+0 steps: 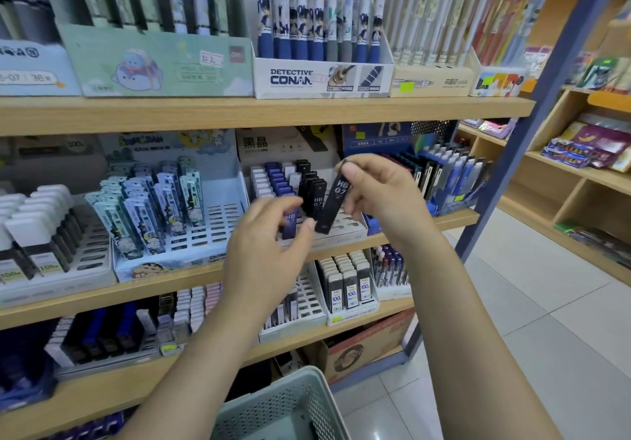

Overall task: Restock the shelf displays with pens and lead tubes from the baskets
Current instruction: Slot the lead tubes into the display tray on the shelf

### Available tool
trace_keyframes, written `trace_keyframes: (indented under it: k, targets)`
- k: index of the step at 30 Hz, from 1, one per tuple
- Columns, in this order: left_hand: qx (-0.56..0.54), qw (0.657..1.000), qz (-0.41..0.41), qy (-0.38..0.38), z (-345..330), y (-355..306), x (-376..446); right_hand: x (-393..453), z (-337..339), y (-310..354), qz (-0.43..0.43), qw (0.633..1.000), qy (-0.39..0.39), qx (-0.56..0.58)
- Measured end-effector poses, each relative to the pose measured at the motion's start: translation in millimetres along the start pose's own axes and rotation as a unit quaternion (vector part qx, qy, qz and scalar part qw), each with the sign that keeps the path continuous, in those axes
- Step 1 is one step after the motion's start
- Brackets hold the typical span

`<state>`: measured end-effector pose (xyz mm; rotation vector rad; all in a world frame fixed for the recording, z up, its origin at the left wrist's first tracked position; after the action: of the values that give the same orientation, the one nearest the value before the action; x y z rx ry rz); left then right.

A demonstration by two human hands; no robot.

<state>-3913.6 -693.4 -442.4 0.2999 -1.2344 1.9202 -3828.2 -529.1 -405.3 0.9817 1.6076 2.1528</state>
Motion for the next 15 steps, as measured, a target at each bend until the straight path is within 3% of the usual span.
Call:
trace_keyframes:
  k: [2, 6, 15]
  targets:
    - [0.096, 0.993, -0.066, -0.018, 3, -4, 1, 2, 9, -6, 0.001, 0.999, -0.035, -0.003]
    - [0.176, 0.98, -0.056, 0.077, -9, 14, 3, 4, 1, -27, -0.012, 0.999, -0.034, -0.017]
    - [0.176, 0.978, -0.051, 0.1, -16, 31, 3, 12, -8, -38, -0.019, 0.999, 0.022, -0.046]
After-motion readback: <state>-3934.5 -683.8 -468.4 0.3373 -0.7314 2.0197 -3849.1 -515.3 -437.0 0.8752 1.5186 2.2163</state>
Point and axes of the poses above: each hand's wrist, its own x-axis towards the middle knuckle, its own z-axis out of the back of the hand, y = z × x, the point moved 5 cm from there along x, towards the middle knuckle
